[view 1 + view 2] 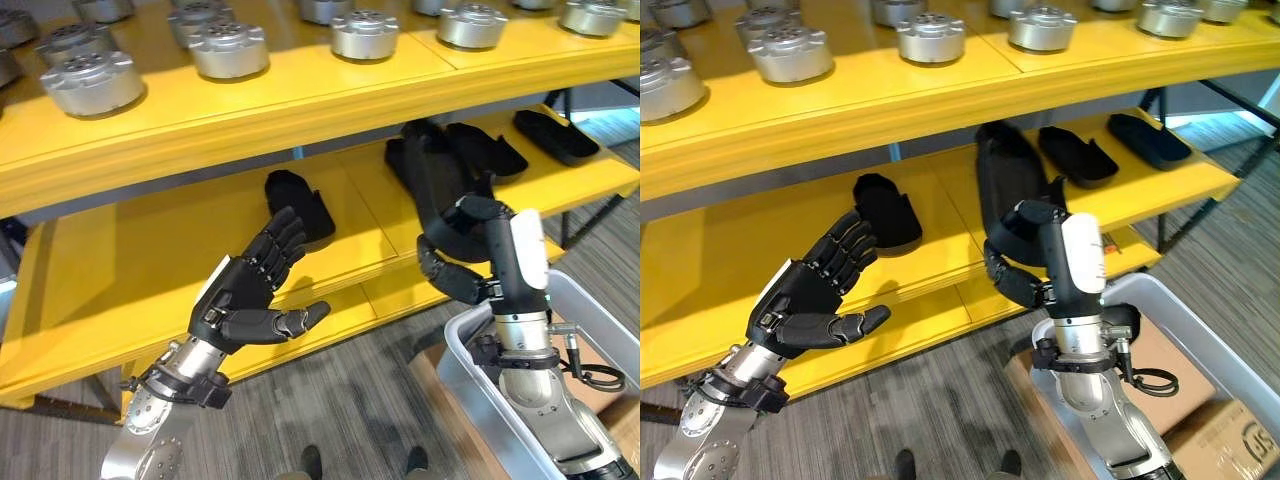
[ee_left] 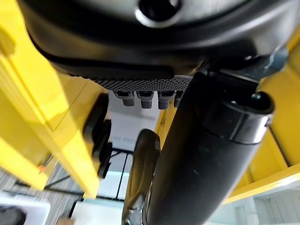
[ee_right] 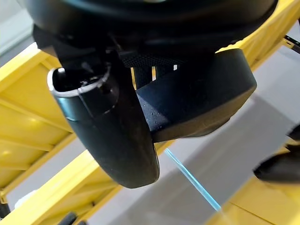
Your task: Move parts from the plastic box to the shelf.
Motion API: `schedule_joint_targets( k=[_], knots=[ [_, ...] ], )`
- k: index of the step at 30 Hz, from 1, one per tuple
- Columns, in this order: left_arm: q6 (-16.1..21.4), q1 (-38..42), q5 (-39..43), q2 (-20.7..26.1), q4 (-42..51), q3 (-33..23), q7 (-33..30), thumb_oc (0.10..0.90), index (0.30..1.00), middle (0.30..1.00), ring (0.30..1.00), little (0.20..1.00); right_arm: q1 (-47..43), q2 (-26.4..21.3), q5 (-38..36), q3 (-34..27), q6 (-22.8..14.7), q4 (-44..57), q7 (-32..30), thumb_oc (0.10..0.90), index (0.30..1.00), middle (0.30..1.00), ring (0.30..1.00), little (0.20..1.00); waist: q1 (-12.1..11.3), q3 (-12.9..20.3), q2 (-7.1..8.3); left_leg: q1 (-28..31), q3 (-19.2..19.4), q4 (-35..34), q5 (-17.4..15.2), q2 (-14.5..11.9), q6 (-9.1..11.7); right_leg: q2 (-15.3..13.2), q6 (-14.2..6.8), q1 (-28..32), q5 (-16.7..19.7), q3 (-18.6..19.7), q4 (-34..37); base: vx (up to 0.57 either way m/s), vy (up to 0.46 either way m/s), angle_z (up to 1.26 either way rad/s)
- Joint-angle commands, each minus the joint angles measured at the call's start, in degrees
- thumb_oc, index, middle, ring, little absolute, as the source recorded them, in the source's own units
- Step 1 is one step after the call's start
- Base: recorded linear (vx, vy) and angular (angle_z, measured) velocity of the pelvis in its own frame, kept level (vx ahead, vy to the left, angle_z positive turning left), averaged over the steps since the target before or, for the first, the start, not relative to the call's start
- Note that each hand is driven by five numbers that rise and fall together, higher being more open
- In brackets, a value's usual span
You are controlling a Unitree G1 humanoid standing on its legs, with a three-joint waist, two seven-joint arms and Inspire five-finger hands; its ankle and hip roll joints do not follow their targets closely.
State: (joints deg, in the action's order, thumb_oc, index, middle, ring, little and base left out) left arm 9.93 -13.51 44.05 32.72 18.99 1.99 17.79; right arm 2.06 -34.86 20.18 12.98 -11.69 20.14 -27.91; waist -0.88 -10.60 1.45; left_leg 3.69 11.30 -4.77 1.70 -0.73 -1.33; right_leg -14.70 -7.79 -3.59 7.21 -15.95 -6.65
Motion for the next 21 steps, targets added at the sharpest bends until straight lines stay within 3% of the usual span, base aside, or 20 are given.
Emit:
schedule_joint_targets(
  k=[1,2,4,8,12,14,18,20,21],
  knots=[
    [4.91,4.06,-0.23,-0.09,6.45,-0.63,1.89,0.900,1.000,1.000,1.000,1.000,-4.83,-3.68,0.76,-5.15,-6.30,9.76,-5.07,0.400,0.300,0.300,0.300,0.300,2.32,2.30,-1.36,0.57,-2.95,-0.23,-5.71,-0.04,-1.22,12.04,2.96,3.94,-11.61,6.95,0.82,0.12,-0.038,0.26],
    [5.84,3.82,-0.17,-0.13,6.54,0.74,2.43,0.900,1.000,1.000,1.000,1.000,-3.65,-4.22,1.57,-5.31,-7.09,10.45,-5.74,0.400,0.300,0.300,0.300,0.300,3.14,2.31,-1.07,-0.11,-4.54,-0.23,-5.23,1.26,-1.27,15.15,3.85,3.51,-10.55,9.96,3.38,0.09,-0.025,1.01],
    [6.47,5.71,0.50,0.44,5.21,3.46,4.23,0.900,1.000,1.000,1.000,1.000,-3.22,-5.69,2.00,-4.93,-7.68,9.90,-7.28,0.400,0.300,0.300,0.300,0.300,4.85,2.47,-1.28,-1.04,-7.81,-0.23,-5.15,3.16,-1.87,16.85,3.97,3.31,-8.01,15.52,7.57,0.08,-0.102,1.24],
    [7.60,7.08,0.55,0.53,3.23,5.19,6.17,0.900,1.000,1.000,1.000,1.000,-5.35,-6.12,3.41,-2.83,-9.65,7.51,-8.12,0.400,0.300,0.300,0.300,0.300,4.93,1.94,-2.23,-1.51,-8.36,-0.23,-4.51,3.60,-1.95,16.69,4.15,3.49,-7.28,16.18,8.44,0.08,-0.126,0.56],
    [8.18,7.97,0.43,0.31,2.73,6.10,6.77,0.900,1.000,1.000,1.000,1.000,-7.07,-6.26,4.77,-1.17,-9.49,7.11,-8.11,0.400,0.300,0.300,0.300,0.300,5.37,1.13,-3.12,-1.75,-4.50,1.71,-5.27,3.88,-1.83,15.75,4.31,3.35,-7.93,14.51,7.61,0.01,-0.034,0.10],
    [7.96,10.15,0.29,-0.01,2.71,7.44,7.67,0.900,1.000,1.000,1.000,1.000,-7.53,-6.50,7.91,-1.32,-8.71,7.54,-8.64,0.400,0.300,0.300,0.300,0.300,6.81,-0.22,-3.65,-3.86,2.88,8.21,-7.31,2.13,-1.11,13.70,4.80,2.24,-8.73,10.69,4.58,-0.07,0.018,0.16],
    [8.34,11.58,-0.71,-0.79,2.94,8.57,4.49,0.900,1.000,1.000,1.000,1.000,-11.03,-7.73,8.93,0.25,-9.14,7.22,-7.08,0.400,0.300,0.300,0.300,0.300,6.75,-1.60,-4.85,-5.30,-0.19,12.02,-8.33,0.30,-0.25,12.78,6.35,0.89,-10.84,11.14,0.47,0.03,0.082,0.74],
    [8.77,11.33,-0.74,-0.99,3.16,8.40,2.88,0.900,1.000,1.000,1.000,1.000,-12.75,-8.81,8.38,1.01,-10.00,7.38,-5.99,0.400,0.300,0.300,0.300,0.300,6.54,-1.82,-5.31,-4.82,-2.48,11.30,-7.07,-1.52,0.75,12.36,6.79,0.25,-11.80,12.04,-0.69,0.05,0.155,0.12],
    [9.08,11.13,-0.78,-1.11,3.28,8.25,1.93,0.900,1.000,1.000,1.000,1.000,-13.66,-9.24,8.32,1.59,-10.39,7.59,-5.19,0.400,0.300,0.300,0.300,0.300,6.46,-1.91,-5.58,-4.65,-3.97,11.02,-4.66,-3.41,1.87,12.16,7.10,-0.08,-12.37,12.61,-1.33,0.06,0.207,-0.12]
  ],
)
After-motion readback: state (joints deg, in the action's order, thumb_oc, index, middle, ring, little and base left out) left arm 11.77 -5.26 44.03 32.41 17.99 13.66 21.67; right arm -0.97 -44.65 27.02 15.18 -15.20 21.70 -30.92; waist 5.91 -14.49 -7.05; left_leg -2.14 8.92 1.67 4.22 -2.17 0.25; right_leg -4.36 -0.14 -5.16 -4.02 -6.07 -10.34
